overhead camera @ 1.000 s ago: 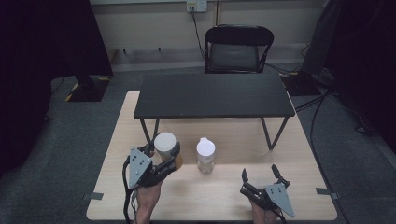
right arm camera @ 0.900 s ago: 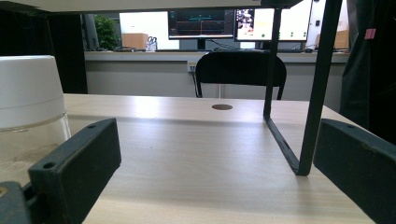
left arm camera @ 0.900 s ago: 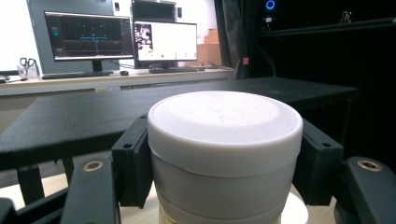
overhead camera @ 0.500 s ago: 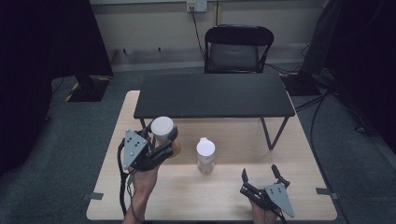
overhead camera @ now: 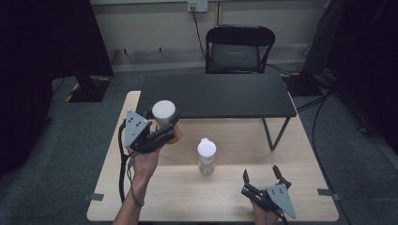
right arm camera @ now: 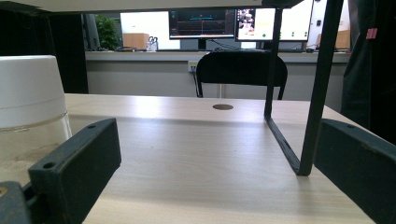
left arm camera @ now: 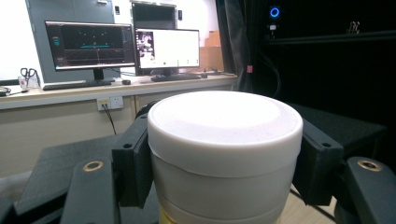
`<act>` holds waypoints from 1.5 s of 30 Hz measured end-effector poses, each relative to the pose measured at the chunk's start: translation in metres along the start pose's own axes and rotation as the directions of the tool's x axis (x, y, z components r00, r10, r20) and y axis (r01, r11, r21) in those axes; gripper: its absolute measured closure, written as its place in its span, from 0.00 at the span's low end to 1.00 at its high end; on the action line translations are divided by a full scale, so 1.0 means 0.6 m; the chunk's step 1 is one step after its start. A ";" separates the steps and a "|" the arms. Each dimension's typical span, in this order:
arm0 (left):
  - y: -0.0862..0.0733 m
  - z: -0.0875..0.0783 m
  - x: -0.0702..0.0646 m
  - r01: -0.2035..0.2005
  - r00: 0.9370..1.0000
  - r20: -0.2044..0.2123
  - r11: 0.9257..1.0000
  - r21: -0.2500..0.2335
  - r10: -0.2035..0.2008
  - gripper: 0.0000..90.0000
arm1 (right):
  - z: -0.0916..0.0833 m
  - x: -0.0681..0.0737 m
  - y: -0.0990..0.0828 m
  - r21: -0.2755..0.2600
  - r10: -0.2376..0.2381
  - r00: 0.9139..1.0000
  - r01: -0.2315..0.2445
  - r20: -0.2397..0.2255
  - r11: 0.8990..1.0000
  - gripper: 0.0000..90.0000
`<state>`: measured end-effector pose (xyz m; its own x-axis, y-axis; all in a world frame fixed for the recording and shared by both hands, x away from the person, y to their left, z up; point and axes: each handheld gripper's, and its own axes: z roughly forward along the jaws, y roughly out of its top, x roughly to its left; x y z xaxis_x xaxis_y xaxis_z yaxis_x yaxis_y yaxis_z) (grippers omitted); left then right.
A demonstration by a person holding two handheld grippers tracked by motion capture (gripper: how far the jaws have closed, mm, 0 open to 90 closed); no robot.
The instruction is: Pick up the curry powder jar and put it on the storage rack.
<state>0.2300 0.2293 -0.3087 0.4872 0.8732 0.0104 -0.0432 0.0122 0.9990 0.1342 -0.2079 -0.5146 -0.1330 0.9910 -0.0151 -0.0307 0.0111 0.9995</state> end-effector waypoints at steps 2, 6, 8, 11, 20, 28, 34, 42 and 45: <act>0.010 0.008 0.001 -0.004 1.000 -0.002 1.000 0.010 0.004 0.38 | 0.000 0.000 0.000 0.000 0.000 1.000 0.000 -0.001 1.000 0.00; 0.018 0.020 -0.003 -0.023 1.000 -0.016 1.000 0.016 0.024 0.38 | 0.000 -0.001 0.000 0.000 0.000 1.000 0.000 -0.004 1.000 0.00; 0.026 0.032 -0.003 -0.039 0.999 -0.020 0.999 0.035 0.040 0.38 | 0.000 -0.001 0.000 0.001 0.000 1.000 0.000 -0.004 1.000 0.00; 0.029 0.041 -0.002 -0.024 0.999 -0.025 0.999 0.036 0.025 0.38 | 0.000 -0.001 0.000 0.000 0.000 1.000 0.000 -0.004 1.000 0.00; 0.048 0.061 0.001 -0.004 0.999 -0.031 1.000 0.027 0.005 0.38 | 0.000 -0.001 0.000 0.001 0.001 1.000 -0.001 -0.003 1.000 0.00; 0.065 0.094 -0.009 -0.027 0.996 -0.081 1.000 0.015 0.028 0.38 | 0.000 -0.002 0.001 0.002 0.003 1.000 -0.003 -0.004 1.000 0.00; 0.051 0.131 -0.011 -0.017 0.993 -0.113 1.000 0.010 0.018 0.38 | 0.000 -0.002 0.000 0.001 0.003 1.000 -0.003 -0.006 1.000 0.00; 0.039 0.143 -0.017 -0.011 0.990 -0.142 1.000 -0.003 0.011 0.38 | 0.000 -0.002 0.000 0.001 0.003 1.000 -0.003 -0.007 1.000 0.00; 0.040 0.143 -0.015 -0.001 0.990 -0.144 1.000 -0.002 0.000 0.38 | 0.000 -0.002 0.000 0.001 0.002 1.000 -0.002 -0.007 1.000 0.00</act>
<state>0.2993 0.1799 -0.2812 0.3565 0.9343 0.0043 -0.0450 0.0125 0.9989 0.1343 -0.2092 -0.5144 -0.1399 0.9901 -0.0129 -0.0297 0.0089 0.9995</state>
